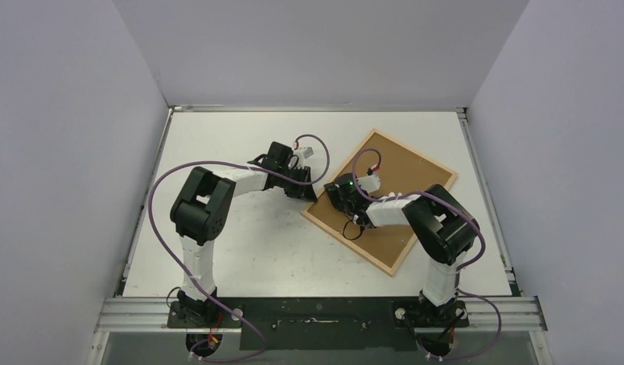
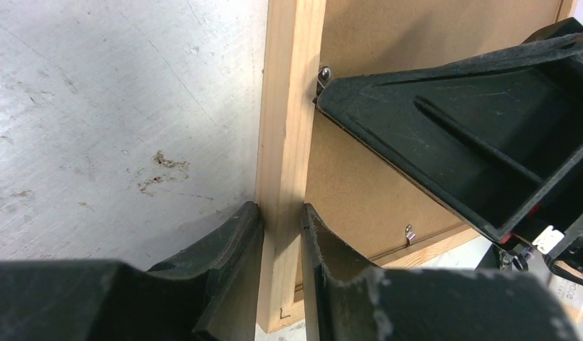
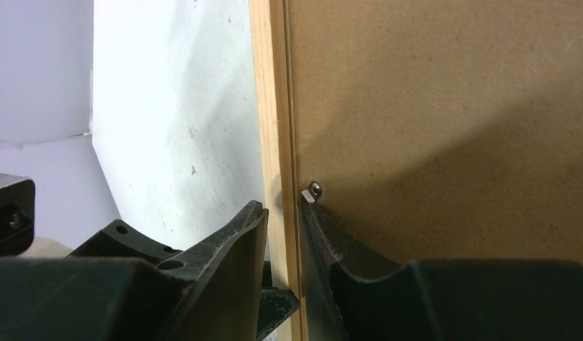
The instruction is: Put the photo into the frame
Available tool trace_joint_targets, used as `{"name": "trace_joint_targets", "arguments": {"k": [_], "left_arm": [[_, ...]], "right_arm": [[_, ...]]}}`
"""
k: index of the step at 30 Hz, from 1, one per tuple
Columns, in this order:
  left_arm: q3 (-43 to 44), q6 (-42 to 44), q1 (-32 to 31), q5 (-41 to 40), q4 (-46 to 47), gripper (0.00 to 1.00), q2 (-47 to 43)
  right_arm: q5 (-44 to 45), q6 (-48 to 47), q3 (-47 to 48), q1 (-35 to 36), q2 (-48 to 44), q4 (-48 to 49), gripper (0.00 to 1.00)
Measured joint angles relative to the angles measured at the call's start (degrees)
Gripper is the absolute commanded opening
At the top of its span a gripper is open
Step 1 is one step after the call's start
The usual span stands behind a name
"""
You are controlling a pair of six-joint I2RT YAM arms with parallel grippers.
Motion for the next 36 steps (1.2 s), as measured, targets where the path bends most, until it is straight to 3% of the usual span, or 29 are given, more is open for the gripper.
{"name": "trace_joint_targets", "arguments": {"k": [5, 10, 22, 26, 30, 36], "left_arm": [[0.02, 0.5, 0.02, -0.94, 0.39, 0.18, -0.11], [0.13, 1.03, -0.04, -1.22, 0.35, 0.15, -0.2], [-1.73, -0.26, -0.57, -2.71, 2.71, 0.02, -1.29], [-2.03, -0.68, -0.57, -2.69, 3.08, 0.0, -1.31], [-2.01, -0.5, -0.66, -2.84, 2.95, 0.0, -1.31], [-1.84, 0.11, -0.68, -4.94, 3.87, 0.0, -1.31]], "right_arm": [[-0.24, 1.55, -0.35, -0.04, 0.98, 3.41, 0.43], [-1.57, 0.5, 4.9, -0.59, 1.03, -4.81, 0.45], [-3.52, -1.79, 10.6, -0.7, 2.12, -15.06, 0.34], [-3.54, -1.84, 10.58, -0.72, 2.25, -15.34, 0.3], [-3.85, -2.19, 10.38, -1.42, 2.32, -15.34, 0.17], [-5.6, -2.08, 10.4, -2.56, 4.2, -11.45, 0.14]]}}
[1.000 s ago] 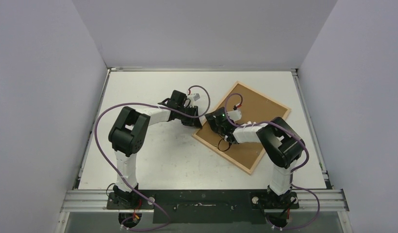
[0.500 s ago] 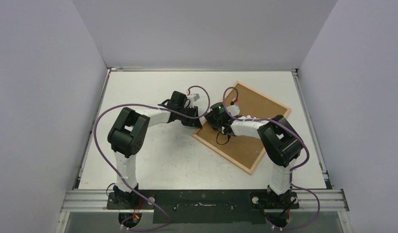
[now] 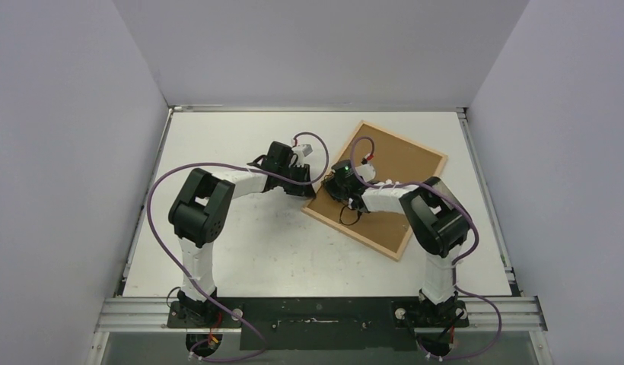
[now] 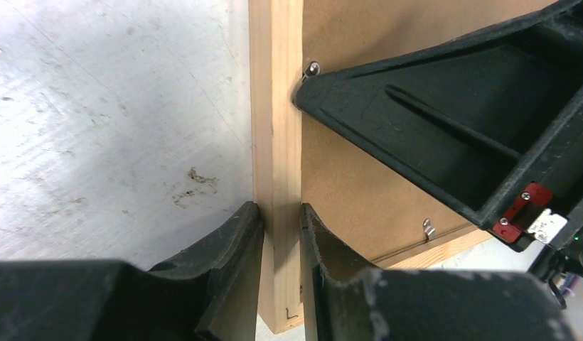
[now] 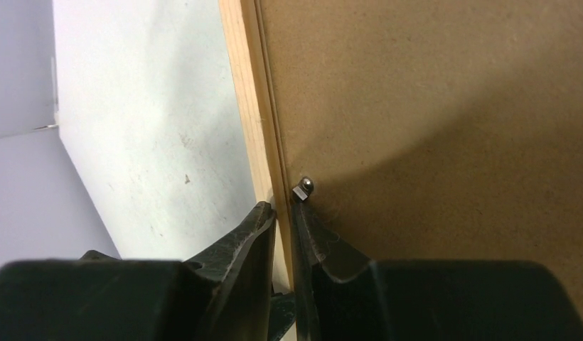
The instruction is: Put the photo into the frame
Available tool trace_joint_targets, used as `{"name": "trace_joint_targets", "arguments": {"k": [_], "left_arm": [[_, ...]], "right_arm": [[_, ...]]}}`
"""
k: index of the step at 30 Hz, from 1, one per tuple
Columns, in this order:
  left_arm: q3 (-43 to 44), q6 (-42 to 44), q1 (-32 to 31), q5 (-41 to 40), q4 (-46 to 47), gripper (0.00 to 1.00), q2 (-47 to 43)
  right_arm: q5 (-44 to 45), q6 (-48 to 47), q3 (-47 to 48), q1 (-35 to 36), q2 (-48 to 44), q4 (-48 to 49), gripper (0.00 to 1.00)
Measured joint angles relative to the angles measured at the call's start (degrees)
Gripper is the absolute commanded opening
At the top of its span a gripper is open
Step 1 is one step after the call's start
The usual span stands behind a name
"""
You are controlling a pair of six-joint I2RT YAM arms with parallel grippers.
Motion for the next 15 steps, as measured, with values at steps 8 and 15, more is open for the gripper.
{"name": "trace_joint_targets", "arguments": {"k": [8, 15], "left_arm": [[1.11, 1.6, 0.0, -2.56, -0.17, 0.0, 0.37], [1.68, 2.01, 0.0, -2.82, -0.79, 0.0, 0.52]], "right_arm": [[-0.39, 2.97, -0.98, -0.31, 3.52, 10.97, 0.0], [-0.63, 3.34, -2.69, -0.5, 3.8, 15.12, 0.25]]}}
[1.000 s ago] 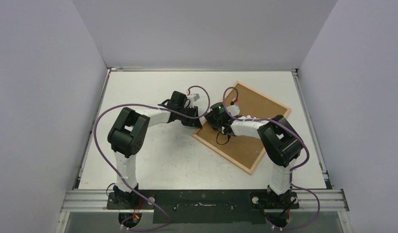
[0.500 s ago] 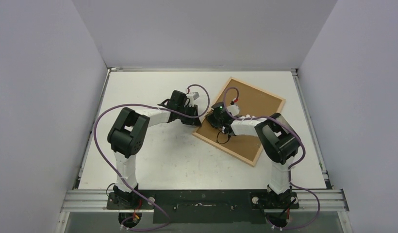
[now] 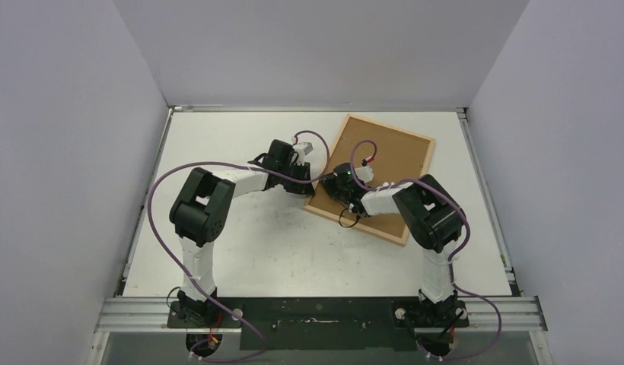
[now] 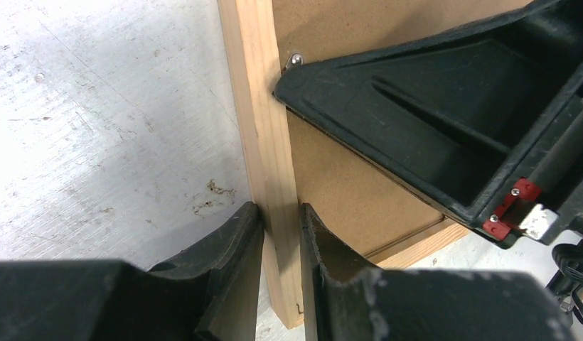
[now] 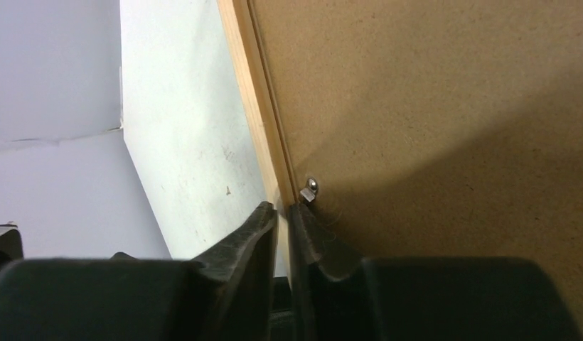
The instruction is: Put the photo into the frame
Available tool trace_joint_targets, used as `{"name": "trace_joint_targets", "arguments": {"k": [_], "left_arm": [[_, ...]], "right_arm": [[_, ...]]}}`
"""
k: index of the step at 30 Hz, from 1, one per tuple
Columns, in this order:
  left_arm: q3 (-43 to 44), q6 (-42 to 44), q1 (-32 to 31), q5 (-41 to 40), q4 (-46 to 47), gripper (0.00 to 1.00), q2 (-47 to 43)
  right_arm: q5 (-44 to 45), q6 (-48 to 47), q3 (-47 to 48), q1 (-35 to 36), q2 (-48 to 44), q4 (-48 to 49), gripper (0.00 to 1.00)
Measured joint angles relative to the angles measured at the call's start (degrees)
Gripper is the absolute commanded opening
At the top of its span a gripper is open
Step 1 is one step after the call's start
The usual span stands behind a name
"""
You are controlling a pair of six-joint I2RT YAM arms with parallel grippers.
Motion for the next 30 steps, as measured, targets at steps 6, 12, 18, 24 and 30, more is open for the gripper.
{"name": "trace_joint_targets", "arguments": {"k": [6, 12, 18, 24, 30], "left_arm": [[0.26, -0.98, 0.42, 2.82, -0.9, 0.16, 0.15], [0.2, -3.43, 3.21, 9.75, -5.05, 0.25, 0.26], [0.22, -6.62, 7.3, 14.97, -6.32, 0.52, 0.26], [-0.02, -9.22, 9.25, 17.16, -6.27, 0.58, -2.69], [-3.06, -11.13, 13.07, 13.03, -6.99, 0.58, -12.76]], "right_arm": [[-0.74, -2.32, -0.33, -0.57, -2.23, -0.17, 0.4], [0.46, -6.45, -3.63, -3.48, -11.82, -8.85, 0.44], [4.33, -14.38, -3.78, -4.66, -24.13, -22.51, 0.49], [9.64, -28.02, 4.83, -3.41, -27.45, -42.23, 0.59], [13.49, -34.71, 22.43, 2.58, -19.65, -57.96, 0.62]]}}
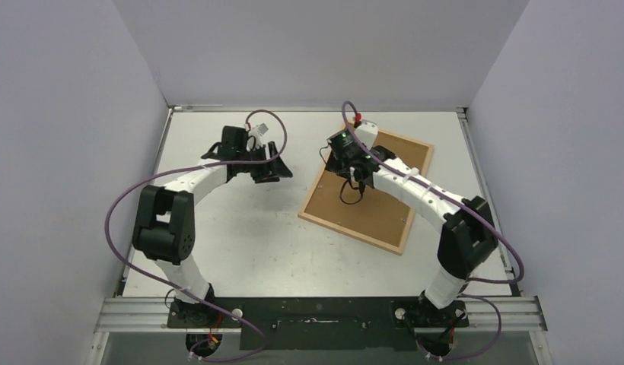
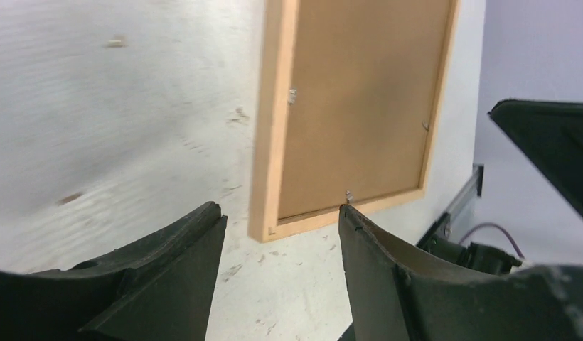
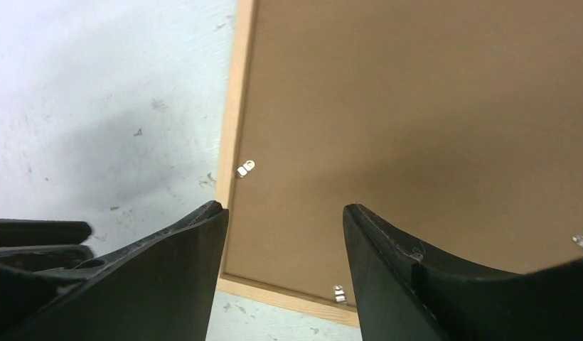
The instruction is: Put the photo into the frame
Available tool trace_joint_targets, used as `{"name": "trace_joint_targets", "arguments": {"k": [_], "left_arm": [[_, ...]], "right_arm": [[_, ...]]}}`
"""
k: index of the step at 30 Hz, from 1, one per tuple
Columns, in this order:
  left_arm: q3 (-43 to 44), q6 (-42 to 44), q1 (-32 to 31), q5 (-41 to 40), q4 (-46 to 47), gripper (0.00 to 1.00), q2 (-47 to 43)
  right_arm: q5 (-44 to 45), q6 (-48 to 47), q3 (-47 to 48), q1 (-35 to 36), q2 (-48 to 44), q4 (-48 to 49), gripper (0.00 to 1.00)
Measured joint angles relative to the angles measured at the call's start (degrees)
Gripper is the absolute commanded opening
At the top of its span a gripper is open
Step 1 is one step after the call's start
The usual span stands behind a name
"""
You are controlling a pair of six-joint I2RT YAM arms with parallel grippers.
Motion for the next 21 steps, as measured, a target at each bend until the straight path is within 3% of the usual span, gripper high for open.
{"name": "trace_joint_targets", "arguments": {"k": [10, 12, 14, 21], "left_arm": [[-9.25, -2.73, 9.75, -10.19, -4.81, 0.64, -11.87], [-10.6, -2.82, 10.97, -10.86, -6.16, 0.75, -12.87], [-11.08, -2.64, 11.8, -11.32, -7.3, 0.95, -13.25], [-12.15, -2.36, 12.07, -12.5, -8.2, 0.97, -14.84]], "right_arm": [[1.66, -5.49, 22.91, 2.93, 24.57, -6.73, 0.63], [1.92, -6.95, 25.62, 3.13, 27.89, -7.02, 0.63], [2.23, -8.09, 29.2, 3.26, 31.23, -7.74, 0.61], [2.97, -10.69, 33.68, 3.78, 37.75, -8.33, 0.57]]}}
